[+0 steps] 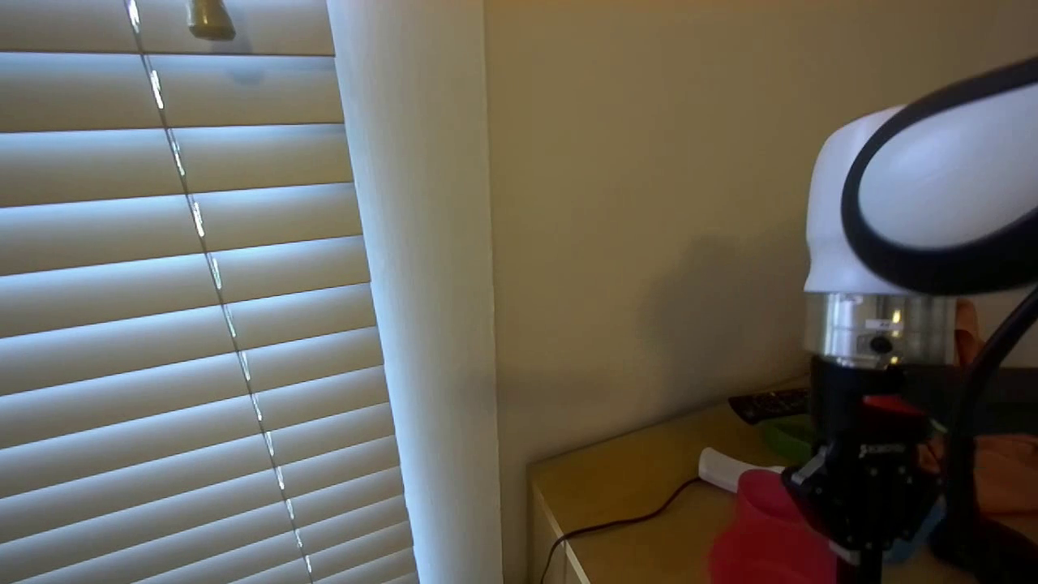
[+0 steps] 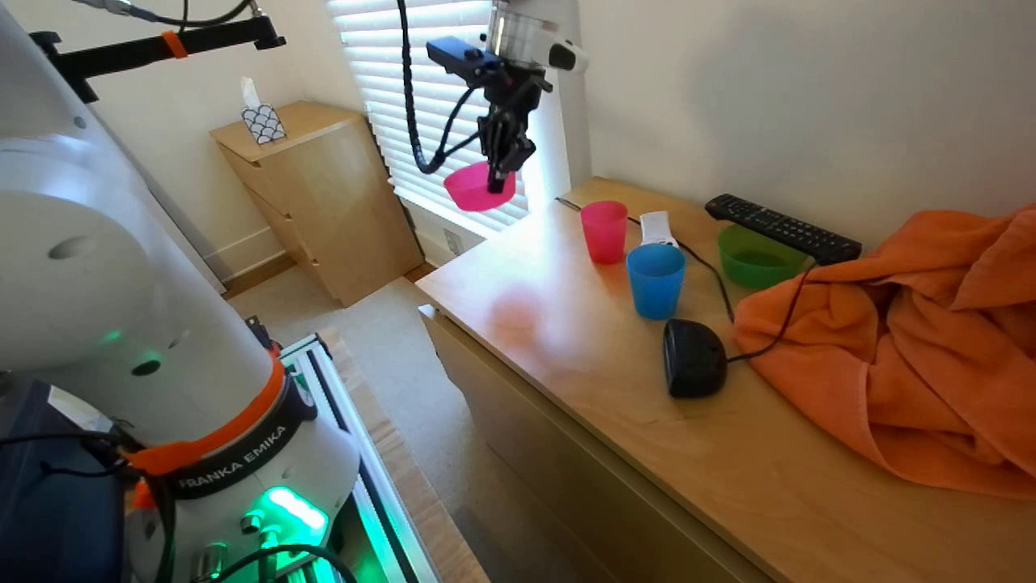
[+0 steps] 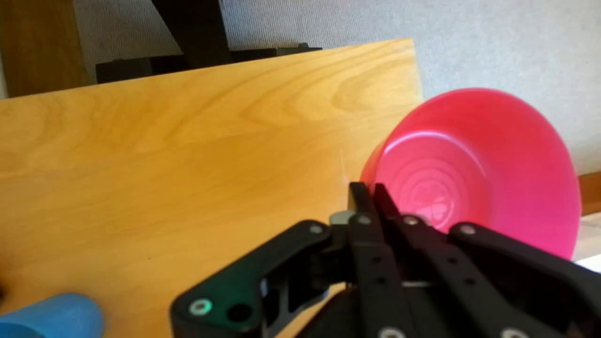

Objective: Put the pink bowl on the blue cup

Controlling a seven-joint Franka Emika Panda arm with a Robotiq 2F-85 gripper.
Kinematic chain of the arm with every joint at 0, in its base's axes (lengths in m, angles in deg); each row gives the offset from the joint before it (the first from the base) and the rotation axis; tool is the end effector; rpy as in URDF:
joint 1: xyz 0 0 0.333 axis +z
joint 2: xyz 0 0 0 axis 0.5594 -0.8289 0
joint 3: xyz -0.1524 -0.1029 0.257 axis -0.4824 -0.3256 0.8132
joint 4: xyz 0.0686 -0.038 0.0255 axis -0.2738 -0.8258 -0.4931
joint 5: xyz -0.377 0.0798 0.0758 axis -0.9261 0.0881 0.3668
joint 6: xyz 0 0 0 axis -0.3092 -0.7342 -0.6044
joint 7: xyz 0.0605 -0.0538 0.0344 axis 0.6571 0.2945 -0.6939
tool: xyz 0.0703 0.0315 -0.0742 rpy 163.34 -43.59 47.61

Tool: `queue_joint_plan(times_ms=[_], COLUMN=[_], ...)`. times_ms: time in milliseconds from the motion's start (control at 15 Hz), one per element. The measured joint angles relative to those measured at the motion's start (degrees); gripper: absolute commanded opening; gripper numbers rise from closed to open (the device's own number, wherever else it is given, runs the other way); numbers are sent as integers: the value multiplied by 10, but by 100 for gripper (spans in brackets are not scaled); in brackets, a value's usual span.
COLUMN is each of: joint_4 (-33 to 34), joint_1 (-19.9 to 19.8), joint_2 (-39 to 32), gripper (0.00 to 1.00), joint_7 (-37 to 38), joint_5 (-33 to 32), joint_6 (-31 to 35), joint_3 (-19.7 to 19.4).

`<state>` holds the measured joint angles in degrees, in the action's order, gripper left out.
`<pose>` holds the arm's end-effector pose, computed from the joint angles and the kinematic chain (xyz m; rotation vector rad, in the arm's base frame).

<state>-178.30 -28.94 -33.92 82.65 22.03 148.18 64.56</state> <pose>0.4531 0.1083 0.3261 -2.9616 0.1221 0.4960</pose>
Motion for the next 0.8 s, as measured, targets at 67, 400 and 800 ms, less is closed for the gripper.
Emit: queue_joint_plan(times_ms=[67,400,800], joint_4=[-3,-41,-112], joint_1=[-4,-45,-91], joint_2=[29,167,267], gripper=[1,1,1], joint_7=[2,95,209], joint_5=[10,-5,-22], joint_6=[-11,-46,-51], joint_3=[-7,-35,-36])
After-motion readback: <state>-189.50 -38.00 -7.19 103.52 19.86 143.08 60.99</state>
